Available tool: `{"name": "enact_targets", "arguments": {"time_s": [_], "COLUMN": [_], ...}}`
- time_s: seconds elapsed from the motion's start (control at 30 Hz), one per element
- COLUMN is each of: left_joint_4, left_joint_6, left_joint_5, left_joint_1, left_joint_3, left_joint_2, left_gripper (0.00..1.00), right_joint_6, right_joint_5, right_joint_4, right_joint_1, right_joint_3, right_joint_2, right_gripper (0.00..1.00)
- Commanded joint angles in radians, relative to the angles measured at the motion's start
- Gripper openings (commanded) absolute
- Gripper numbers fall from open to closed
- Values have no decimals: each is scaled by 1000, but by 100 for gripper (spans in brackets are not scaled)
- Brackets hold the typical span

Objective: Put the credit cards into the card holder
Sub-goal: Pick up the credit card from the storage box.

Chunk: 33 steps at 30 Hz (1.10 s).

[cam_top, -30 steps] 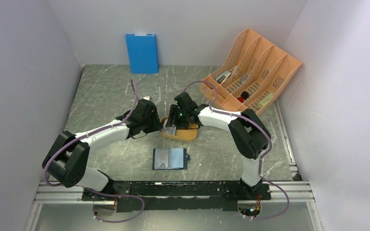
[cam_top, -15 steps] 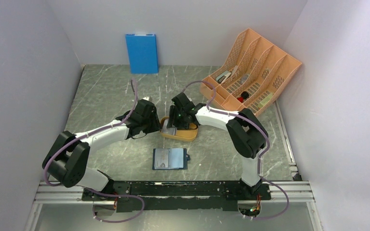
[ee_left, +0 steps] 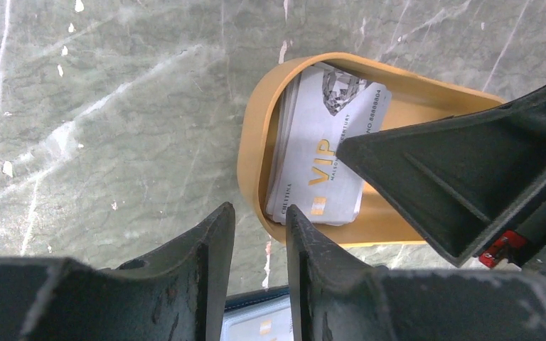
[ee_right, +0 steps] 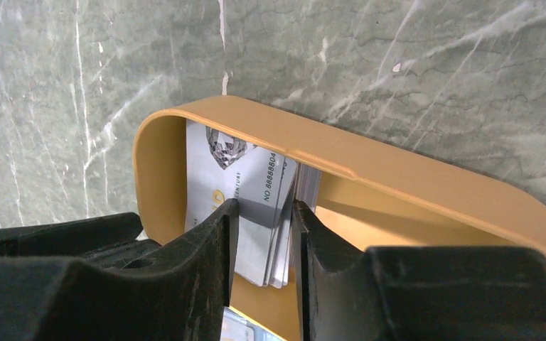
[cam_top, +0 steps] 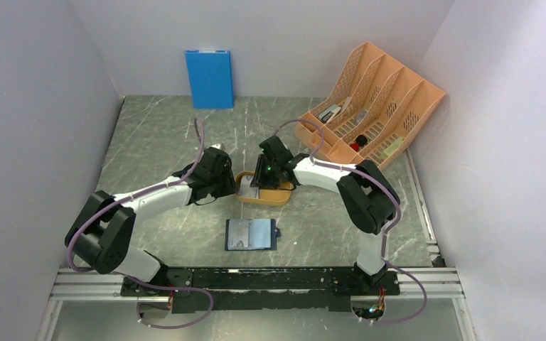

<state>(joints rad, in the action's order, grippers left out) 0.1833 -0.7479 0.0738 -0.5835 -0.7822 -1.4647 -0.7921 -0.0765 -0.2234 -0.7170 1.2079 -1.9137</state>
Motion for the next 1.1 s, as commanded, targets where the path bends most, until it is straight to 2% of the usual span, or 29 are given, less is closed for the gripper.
{"name": "enact_targets", "arguments": {"time_s": [0.0, 0.37, 0.63, 0.73, 0.83, 1.07], "left_joint_4": [-8, -5, -5, -7, -7, -7], "left_joint_6": [8, 9, 7, 7, 7, 9], "left_joint_5": [-2, 3, -3, -5, -7, -6], "left_joint_1": [14, 17, 17, 17, 17, 17], "left_joint_3": [-2, -3, -5, -5, -5, -1], "left_joint_2": [-12, -16, -4, -3, -2, 3], "left_gripper": [37, 36, 36, 36, 35, 35], "right_joint_6": [11, 6, -18, -25, -36, -60], "right_joint_5": [21, -28, -87, -119, -142, -143], "right_joint_4": [-21, 43, 138, 153, 164, 188], "right_joint_1": [21, 59, 59, 60, 62, 71], "right_joint_3": [-65, -140, -172, -169, -171, -199], "right_joint_2": [14, 62, 110, 91, 74, 92], "right_gripper": [32, 31, 43, 45, 44, 31]}}
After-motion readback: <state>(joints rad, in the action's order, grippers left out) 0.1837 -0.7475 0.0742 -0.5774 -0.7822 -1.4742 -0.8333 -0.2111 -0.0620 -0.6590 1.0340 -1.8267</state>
